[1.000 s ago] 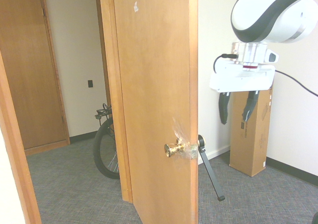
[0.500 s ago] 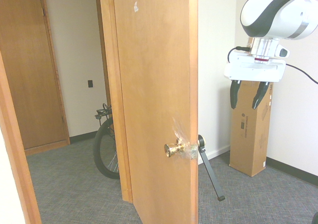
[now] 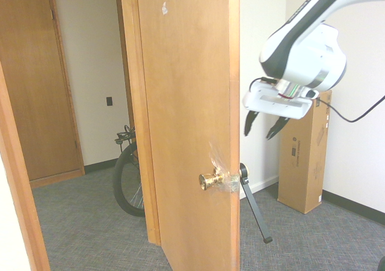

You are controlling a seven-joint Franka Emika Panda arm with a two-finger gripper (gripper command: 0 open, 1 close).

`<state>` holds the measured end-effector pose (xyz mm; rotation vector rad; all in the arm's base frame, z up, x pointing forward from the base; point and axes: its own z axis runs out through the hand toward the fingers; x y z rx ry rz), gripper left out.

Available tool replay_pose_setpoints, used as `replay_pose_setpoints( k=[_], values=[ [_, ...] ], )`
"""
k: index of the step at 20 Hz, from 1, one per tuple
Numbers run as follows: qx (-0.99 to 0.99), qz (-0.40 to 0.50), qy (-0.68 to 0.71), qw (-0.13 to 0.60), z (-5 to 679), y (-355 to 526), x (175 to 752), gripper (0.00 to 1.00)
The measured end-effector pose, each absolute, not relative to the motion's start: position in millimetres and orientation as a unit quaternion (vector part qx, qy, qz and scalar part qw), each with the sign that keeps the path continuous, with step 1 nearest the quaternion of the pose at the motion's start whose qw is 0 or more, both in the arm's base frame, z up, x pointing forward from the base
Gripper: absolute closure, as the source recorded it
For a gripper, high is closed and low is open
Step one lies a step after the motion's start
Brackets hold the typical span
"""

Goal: Close the door

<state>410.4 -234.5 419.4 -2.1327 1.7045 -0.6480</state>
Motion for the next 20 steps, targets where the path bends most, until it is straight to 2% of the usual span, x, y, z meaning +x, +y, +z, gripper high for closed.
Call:
replay_pose_setpoints(
  k=[3,7,11,15,17,20],
  values=[
    [-0.761,-0.234,0.572,0.197,420.0,-196.9,429.7,0.0],
    [-0.786,-0.244,0.523,0.22,422.5,-95.9,472.4,0.0],
    [-0.802,-0.264,0.485,0.228,419.5,9.7,540.6,0.0],
    [-0.808,-0.294,0.459,0.223,415.5,59.5,615.6,0.0],
    [-0.812,-0.304,0.449,0.214,440.7,91.5,638.2,0.0],
    [-0.819,-0.311,0.423,0.232,512.1,187.1,641.2,0.0]
  ],
)
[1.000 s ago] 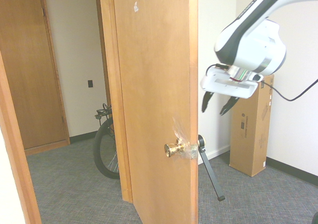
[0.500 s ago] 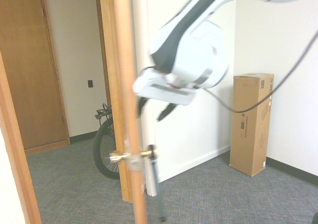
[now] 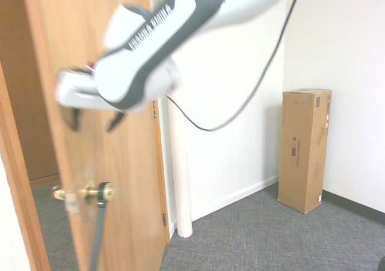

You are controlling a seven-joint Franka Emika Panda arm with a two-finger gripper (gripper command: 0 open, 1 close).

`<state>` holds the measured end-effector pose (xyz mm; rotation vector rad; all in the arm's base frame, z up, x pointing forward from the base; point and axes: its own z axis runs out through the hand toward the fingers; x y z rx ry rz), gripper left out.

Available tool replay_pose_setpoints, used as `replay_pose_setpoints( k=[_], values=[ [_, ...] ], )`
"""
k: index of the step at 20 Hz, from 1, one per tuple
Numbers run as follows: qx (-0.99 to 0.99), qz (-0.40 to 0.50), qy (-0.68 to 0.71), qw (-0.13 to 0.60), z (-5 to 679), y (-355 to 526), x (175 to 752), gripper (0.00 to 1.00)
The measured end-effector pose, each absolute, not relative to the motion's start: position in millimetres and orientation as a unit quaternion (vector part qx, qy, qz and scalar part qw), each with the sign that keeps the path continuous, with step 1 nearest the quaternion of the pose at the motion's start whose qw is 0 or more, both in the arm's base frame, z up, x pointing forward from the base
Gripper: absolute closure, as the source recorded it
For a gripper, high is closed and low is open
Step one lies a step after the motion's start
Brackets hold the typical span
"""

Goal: Close the door

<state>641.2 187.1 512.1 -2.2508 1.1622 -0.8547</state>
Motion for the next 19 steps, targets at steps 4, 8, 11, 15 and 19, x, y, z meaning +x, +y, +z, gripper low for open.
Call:
replay_pose_setpoints(
  k=[4,8,11,15,19],
  values=[
    [-0.826,-0.312,0.394,0.254,556.6,268.0,623.3,0.0],
    [-0.828,-0.318,0.393,0.244,542.3,245.1,612.8,0.0],
    [-0.843,-0.293,0.397,0.212,521.2,222.9,583.9,0.0],
    [-0.873,-0.228,0.406,0.146,508.0,167.1,529.8,0.0],
    [-0.89,-0.187,0.41,0.068,493.9,106.0,465.5,0.0]
  ],
)
